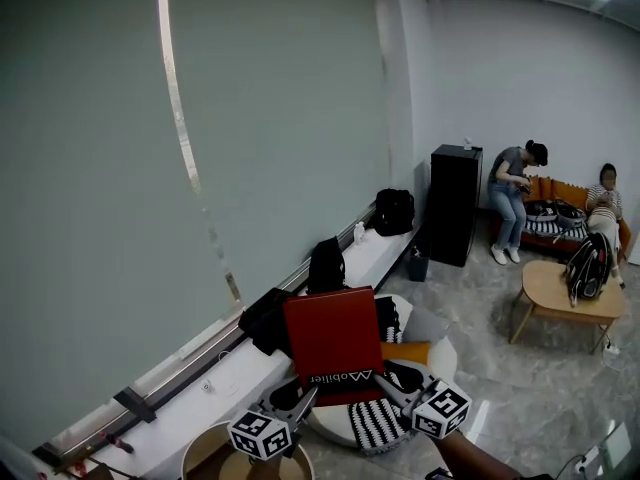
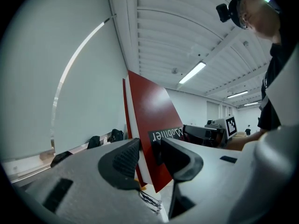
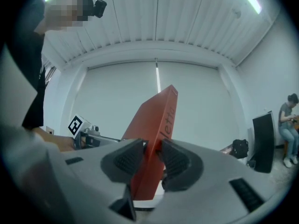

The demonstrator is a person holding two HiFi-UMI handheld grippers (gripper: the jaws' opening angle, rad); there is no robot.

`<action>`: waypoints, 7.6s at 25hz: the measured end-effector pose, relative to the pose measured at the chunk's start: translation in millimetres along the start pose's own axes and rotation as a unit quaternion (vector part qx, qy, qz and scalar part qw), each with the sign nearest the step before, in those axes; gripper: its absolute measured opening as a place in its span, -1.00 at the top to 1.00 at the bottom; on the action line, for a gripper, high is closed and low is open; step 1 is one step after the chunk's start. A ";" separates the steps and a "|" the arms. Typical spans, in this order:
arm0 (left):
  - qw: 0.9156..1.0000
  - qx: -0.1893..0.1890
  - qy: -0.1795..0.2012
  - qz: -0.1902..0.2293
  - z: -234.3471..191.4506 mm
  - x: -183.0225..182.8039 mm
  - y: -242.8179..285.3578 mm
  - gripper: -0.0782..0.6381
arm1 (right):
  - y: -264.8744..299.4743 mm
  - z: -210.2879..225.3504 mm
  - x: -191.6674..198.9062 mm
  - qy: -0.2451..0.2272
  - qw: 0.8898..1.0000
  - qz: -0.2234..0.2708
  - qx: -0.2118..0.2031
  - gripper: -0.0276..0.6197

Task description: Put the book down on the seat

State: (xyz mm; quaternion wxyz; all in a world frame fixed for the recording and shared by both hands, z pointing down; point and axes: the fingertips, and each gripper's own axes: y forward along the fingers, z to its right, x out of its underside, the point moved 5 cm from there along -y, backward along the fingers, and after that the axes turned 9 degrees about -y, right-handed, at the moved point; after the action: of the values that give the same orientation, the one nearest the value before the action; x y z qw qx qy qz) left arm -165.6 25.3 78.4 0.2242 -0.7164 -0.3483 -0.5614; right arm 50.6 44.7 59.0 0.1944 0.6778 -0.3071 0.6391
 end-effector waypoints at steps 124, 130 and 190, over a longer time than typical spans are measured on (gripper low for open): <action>0.877 -0.163 -0.330 -0.308 -211.3 654.7 360.0 0.34 | -27.1 256.5 767.0 0.293 0.865 -0.394 -0.104 0.50; 0.874 -0.159 -0.333 -0.316 -217.6 680.1 363.5 0.35 | -31.8 254.2 790.3 0.287 0.862 -0.405 -0.104 0.50; 0.870 -0.131 -0.312 -0.360 -255.0 775.6 362.2 0.38 | -46.1 225.2 888.3 0.251 0.843 -0.468 -0.090 0.53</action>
State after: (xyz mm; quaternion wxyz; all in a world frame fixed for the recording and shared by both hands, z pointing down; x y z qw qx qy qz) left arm 39.4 -202.4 917.4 -0.2093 -0.7020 -0.5569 -0.3914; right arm 244.5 -218.2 916.4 0.6011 0.5365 0.0492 0.5902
